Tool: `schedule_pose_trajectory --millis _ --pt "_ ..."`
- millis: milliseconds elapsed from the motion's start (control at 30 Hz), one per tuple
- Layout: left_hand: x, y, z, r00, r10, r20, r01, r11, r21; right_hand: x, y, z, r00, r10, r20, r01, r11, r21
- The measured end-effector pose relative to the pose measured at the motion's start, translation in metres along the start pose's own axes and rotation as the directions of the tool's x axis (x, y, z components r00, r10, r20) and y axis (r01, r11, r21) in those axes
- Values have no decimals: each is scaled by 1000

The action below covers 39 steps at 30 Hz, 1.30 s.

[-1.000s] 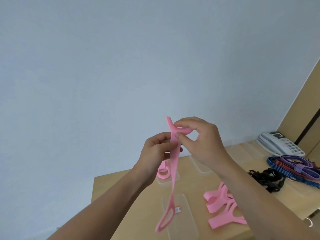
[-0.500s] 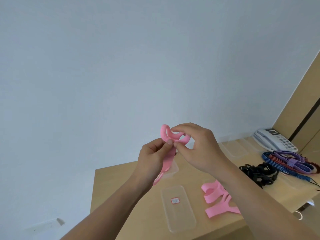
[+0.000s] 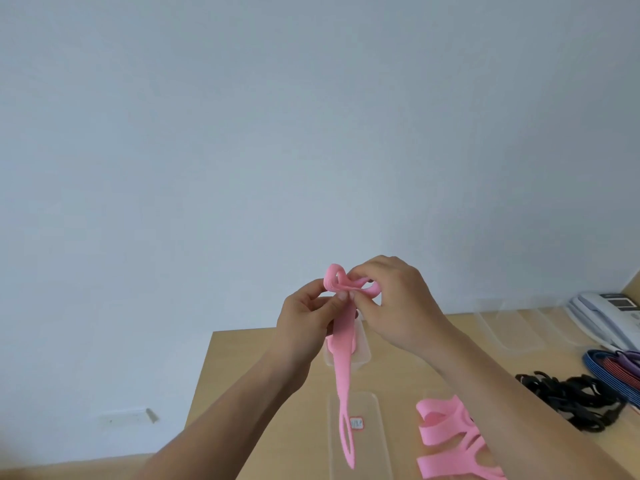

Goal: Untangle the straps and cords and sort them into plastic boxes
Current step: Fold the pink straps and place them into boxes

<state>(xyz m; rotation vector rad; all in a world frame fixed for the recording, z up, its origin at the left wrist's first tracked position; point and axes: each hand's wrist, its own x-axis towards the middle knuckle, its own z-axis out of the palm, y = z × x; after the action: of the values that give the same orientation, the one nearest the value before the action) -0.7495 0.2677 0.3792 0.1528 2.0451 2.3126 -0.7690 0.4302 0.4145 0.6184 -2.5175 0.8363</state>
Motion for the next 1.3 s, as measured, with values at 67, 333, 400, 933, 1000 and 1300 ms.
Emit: schedule_pose_trajectory --millis 67,333,400,933,1000,1300 --pt "3 -2 6 999 -17 -31 16 1000 -23 2 5 -3 1000 -6 -13 6 1000 0" --pt "16 -6 26 991 -70 -116 74 997 30 8 28 -7 995 -78 -63 76 997 -35" --pt "18 -5 26 993 -86 -75 89 995 35 8 34 -6 992 -109 -71 106 993 -51" --pt "34 -11 12 993 -106 -45 102 991 -82 3 53 16 977 -209 -36 210 977 33" --pt "37 -12 12 994 -91 -52 87 993 -74 3 53 16 979 -200 -39 203 977 69" --pt "43 -18 12 988 -85 -130 89 996 23 16 65 18 993 29 118 -58 966 251"
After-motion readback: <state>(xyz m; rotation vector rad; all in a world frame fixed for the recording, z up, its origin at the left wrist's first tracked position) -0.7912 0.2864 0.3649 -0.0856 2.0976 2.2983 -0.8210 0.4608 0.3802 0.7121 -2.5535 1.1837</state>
